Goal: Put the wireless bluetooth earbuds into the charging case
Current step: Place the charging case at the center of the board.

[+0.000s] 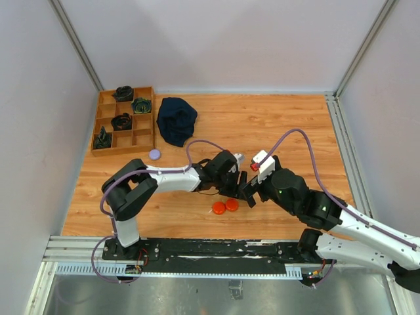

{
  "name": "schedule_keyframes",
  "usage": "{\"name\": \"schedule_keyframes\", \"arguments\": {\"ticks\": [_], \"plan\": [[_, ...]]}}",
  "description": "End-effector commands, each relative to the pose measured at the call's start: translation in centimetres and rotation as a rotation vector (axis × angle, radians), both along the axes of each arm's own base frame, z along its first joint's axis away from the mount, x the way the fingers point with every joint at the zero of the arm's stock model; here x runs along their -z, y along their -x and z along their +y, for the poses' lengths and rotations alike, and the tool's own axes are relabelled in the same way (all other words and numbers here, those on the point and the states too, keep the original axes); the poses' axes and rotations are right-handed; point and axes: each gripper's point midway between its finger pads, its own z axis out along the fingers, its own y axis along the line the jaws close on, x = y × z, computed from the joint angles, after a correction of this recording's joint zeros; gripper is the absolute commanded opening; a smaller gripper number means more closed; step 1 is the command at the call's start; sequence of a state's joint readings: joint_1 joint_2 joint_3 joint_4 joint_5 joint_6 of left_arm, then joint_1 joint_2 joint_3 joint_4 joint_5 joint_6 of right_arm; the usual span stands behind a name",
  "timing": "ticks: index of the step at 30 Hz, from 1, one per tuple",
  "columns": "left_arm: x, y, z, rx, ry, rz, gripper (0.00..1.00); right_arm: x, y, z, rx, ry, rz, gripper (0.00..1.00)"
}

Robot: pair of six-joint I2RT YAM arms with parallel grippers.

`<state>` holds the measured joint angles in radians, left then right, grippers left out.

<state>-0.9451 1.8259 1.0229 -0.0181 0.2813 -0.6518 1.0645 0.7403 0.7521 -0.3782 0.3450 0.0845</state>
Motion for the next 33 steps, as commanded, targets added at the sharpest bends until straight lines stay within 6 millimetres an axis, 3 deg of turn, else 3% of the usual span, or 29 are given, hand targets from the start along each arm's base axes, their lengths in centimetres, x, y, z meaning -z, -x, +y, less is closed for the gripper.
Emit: {"name": "schedule_keyframes", "arguments": {"ticks": [1,5,12,25,33], "plan": [[-2.5,-0.5,0.9,-0.043,-0.009,-0.065,0.64,-0.5,-0.6,-0.8,0.053,-0.030,-0.019,0.99],[-3.8,-1.6,2.5,-0.116,-0.040,-0.134,0.75,-0.7,-0.6,-1.0,0.055,-0.030,-0.030,0.99],[-5.1,-4.6,8.8,-0.321,-0.171,-0.252,0.94,-0.3,-0.7,-1.0,0.052,-0.014,-0.026,0.99],[-5.4,-11.7,22.8,-0.703,-0.390,-0.350,0.97,0.2,-0.8,-0.8,0.039,0.008,-0.023,0.99],[-5.1,-15.3,29.5,-0.899,-0.486,-0.370,0.99,0.7,-0.9,-0.2,0.020,0.011,-0.018,0.99]]}}
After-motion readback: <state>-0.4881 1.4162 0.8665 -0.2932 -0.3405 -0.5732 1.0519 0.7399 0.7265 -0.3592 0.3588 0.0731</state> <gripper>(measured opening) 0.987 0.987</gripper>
